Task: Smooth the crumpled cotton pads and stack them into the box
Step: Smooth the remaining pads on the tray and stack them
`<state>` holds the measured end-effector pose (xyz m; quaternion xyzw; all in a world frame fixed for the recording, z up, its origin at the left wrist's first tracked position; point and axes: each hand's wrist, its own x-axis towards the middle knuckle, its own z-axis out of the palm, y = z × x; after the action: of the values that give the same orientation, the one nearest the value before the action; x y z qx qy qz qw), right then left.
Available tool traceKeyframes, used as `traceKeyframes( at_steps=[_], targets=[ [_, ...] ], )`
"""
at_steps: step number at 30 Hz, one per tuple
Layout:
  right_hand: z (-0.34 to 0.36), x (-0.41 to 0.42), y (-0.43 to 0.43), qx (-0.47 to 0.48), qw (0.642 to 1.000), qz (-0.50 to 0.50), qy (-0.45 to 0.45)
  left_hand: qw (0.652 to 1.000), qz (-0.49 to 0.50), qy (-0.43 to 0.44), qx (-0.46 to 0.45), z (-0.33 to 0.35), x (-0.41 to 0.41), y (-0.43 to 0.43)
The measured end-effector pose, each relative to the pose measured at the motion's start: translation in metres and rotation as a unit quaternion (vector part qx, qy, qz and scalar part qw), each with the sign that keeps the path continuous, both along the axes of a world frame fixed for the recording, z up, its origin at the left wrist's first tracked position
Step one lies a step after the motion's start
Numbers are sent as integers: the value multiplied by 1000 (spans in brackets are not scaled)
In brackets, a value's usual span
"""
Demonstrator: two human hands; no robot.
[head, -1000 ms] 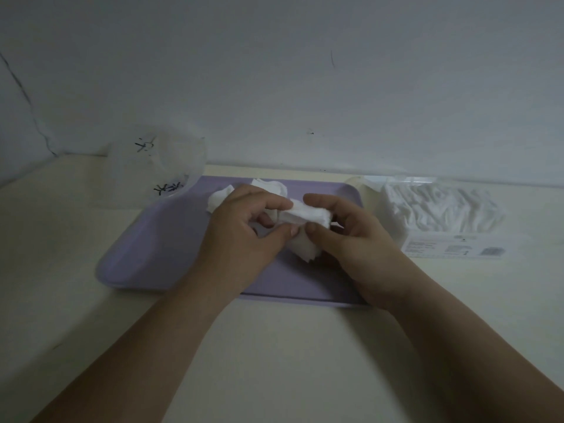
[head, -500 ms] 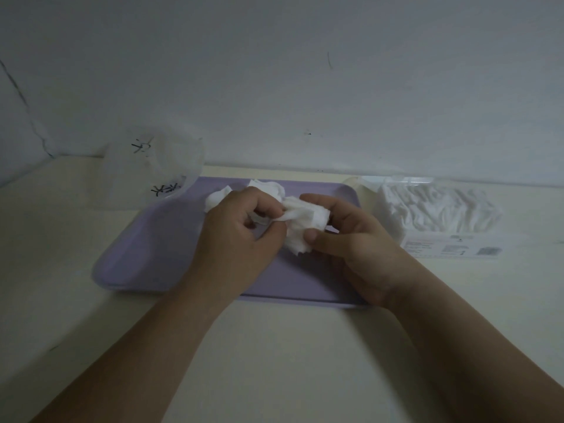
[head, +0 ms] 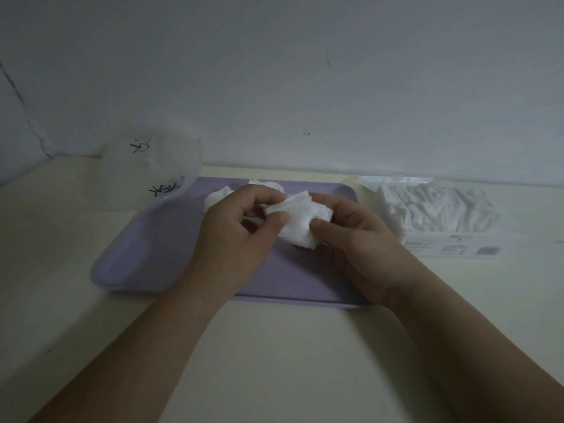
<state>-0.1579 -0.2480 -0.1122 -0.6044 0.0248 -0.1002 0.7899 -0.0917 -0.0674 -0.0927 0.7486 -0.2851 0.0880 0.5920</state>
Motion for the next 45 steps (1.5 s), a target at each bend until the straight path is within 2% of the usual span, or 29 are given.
traceKeyframes(
  at_steps=[4,12,21,24,30,37,42,45],
  targets=[
    [4,-3,2,-27,1000,7,2,999,7,-42,11,-2,0,1],
    [6,-7,3,-26,999,22,4,1000,-18,-13,7,-1,0,1],
    [-1,1,1,-20,999,-32,37,996,0,43,-75,-4,11,3],
    [-4,3,-2,-15,997,-64,46,991,-40,71,-105,2,14,7],
    [0,0,-1,-30,999,-21,31,990,-115,81,-22,0,7,5],
    [8,-6,7,-68,997,-13,18,991,-91,95,-17,-5,8,5],
    [13,-9,5,-29,998,55,9,995,-67,74,1,-4,6,3],
    [10,-8,10,-58,998,10,7,996,-61,69,11,-4,5,2]
  ],
)
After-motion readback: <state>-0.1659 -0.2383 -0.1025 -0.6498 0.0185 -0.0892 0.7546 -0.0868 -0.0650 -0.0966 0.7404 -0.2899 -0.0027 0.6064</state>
